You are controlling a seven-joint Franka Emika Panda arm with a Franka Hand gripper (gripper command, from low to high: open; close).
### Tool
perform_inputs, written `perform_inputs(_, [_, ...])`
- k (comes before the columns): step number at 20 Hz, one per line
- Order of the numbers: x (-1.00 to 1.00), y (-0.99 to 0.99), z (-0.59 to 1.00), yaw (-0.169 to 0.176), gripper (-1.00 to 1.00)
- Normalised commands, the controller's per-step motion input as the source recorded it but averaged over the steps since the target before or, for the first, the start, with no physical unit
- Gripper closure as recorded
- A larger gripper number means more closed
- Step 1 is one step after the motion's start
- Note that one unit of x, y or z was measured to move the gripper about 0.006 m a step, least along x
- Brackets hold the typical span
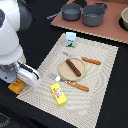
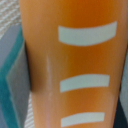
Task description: Interact with the objects in diverse but meaningful ways.
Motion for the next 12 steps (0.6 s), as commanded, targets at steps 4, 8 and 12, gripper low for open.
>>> perform_inputs(4, [0.22, 0.73, 1.00, 0.107, 1.00])
perform_inputs(8, [0.35, 0.66, 1.00, 0.183, 1.00])
perform_inputs(12, [0.30, 0.63, 0.98, 0.192, 1.00])
